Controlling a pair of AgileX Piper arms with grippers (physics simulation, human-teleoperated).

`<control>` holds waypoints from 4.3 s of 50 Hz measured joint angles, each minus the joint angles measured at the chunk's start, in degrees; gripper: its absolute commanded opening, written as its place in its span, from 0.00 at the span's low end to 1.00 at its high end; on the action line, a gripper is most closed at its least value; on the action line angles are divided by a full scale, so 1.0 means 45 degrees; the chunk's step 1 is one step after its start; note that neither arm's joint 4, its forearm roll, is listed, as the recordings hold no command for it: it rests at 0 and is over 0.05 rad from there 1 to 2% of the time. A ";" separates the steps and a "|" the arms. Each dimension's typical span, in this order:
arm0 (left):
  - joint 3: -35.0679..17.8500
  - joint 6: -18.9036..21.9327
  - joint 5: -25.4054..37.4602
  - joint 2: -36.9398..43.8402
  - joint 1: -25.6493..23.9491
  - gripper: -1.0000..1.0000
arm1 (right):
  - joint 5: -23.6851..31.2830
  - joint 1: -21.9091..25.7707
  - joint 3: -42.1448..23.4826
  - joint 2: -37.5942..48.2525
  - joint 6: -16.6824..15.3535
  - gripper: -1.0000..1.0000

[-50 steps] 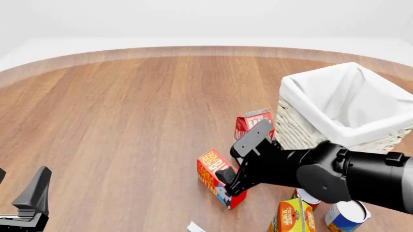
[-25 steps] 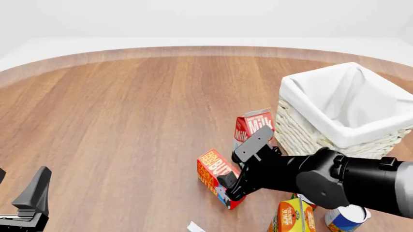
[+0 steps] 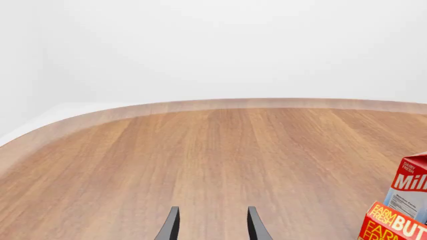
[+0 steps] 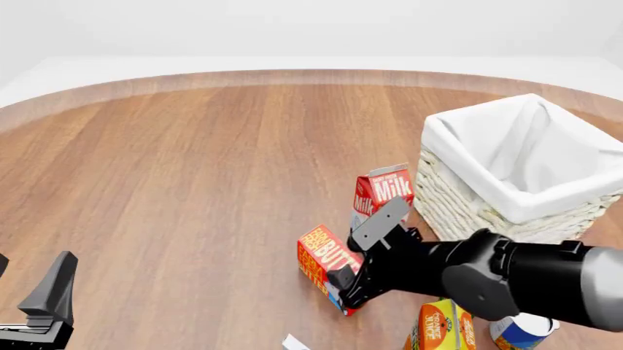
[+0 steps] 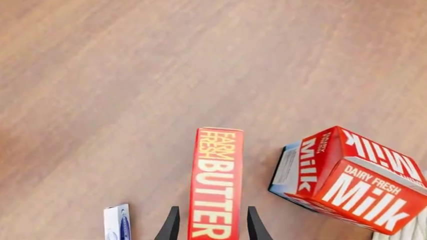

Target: Pick up the cream cheese box and the butter, and put them in the basket.

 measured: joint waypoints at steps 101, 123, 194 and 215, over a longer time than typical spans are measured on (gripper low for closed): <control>0.0000 0.0000 0.0000 0.0000 0.0000 1.00 | -0.1417 0.0073 0.0211 0.1995 0.0412 1.00; 0.0000 0.0000 0.0000 0.0000 0.0000 1.00 | -0.1093 0.0181 0.0191 0.1748 0.0135 0.00; 0.0000 0.0000 0.0000 0.0000 0.0000 1.00 | 0.4498 0.1076 -0.3999 -0.4723 -0.1924 0.00; 0.0000 0.0000 0.0000 0.0000 0.0000 1.00 | 0.5352 -0.0596 -0.5483 -0.6351 -0.1770 0.00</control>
